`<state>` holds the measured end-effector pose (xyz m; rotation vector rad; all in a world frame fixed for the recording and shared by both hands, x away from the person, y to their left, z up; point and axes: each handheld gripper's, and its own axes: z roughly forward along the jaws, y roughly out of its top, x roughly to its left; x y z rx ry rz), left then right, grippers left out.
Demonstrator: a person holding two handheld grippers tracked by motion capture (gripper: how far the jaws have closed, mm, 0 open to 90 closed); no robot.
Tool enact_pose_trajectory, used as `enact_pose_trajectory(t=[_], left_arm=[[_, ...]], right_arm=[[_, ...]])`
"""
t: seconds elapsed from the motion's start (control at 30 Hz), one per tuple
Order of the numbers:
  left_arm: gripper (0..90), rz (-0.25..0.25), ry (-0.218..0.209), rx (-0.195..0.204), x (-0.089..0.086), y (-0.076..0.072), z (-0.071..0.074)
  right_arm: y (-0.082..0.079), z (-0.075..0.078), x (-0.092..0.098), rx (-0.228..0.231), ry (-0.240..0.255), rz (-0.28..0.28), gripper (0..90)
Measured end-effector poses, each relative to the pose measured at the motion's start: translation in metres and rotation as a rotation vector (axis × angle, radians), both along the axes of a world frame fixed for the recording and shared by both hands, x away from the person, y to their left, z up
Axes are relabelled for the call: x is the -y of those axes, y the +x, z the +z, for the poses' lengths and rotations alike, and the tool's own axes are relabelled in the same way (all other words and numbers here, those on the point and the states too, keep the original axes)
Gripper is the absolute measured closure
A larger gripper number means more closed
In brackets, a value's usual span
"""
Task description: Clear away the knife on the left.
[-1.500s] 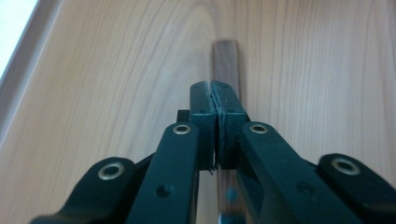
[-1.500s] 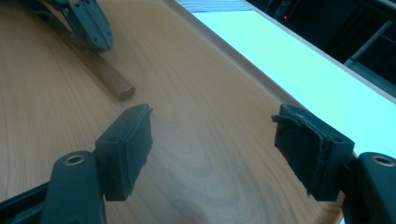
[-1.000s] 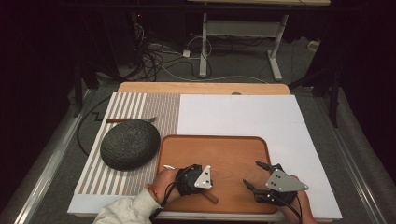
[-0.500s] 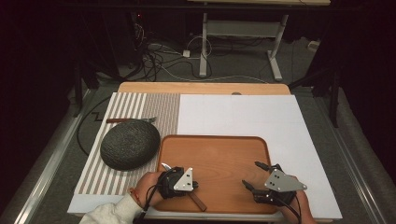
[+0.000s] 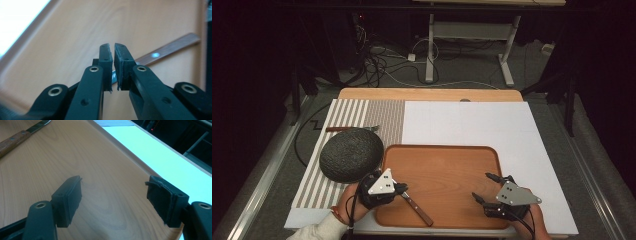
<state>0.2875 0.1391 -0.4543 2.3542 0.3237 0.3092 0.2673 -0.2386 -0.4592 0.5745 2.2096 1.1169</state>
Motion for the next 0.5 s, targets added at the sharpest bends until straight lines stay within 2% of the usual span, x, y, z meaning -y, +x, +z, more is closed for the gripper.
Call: enact_pose_trajectory(t=[0.1,0.17,0.23,0.3,0.33,0.43,0.47,0.5], left_arm=[[82.0,-0.033,0.001,-0.004,0.021,-0.009,-0.005],[81.8,-0.022,-0.015,-0.003,0.034,-0.012,-0.009],[81.8,-0.016,-0.051,-0.035,0.047,-0.012,-0.011],[81.8,-0.025,-0.062,-0.047,0.061,-0.015,-0.014],[81.8,-0.046,-0.053,-0.064,0.067,-0.016,-0.016],[81.8,-0.078,0.003,-0.079,0.078,-0.022,-0.021],[81.8,-0.085,0.028,-0.083,0.078,-0.023,-0.022],[81.8,-0.082,0.051,-0.070,0.078,-0.024,-0.023]], right_arm=[[0.000,0.000,-0.002,-0.001,-0.003,0.007,28.4],[0.001,-0.001,-0.002,-0.004,-0.003,0.006,28.4],[0.001,-0.001,-0.001,-0.004,-0.005,0.007,28.4],[0.000,-0.001,-0.001,-0.002,-0.004,0.007,28.4],[0.000,-0.001,-0.001,0.000,-0.003,0.007,28.4],[-0.001,0.000,0.000,0.003,-0.002,0.004,28.5],[-0.002,0.000,0.000,0.004,-0.003,0.002,28.5],[-0.002,0.000,0.000,0.005,-0.004,0.001,28.5]])
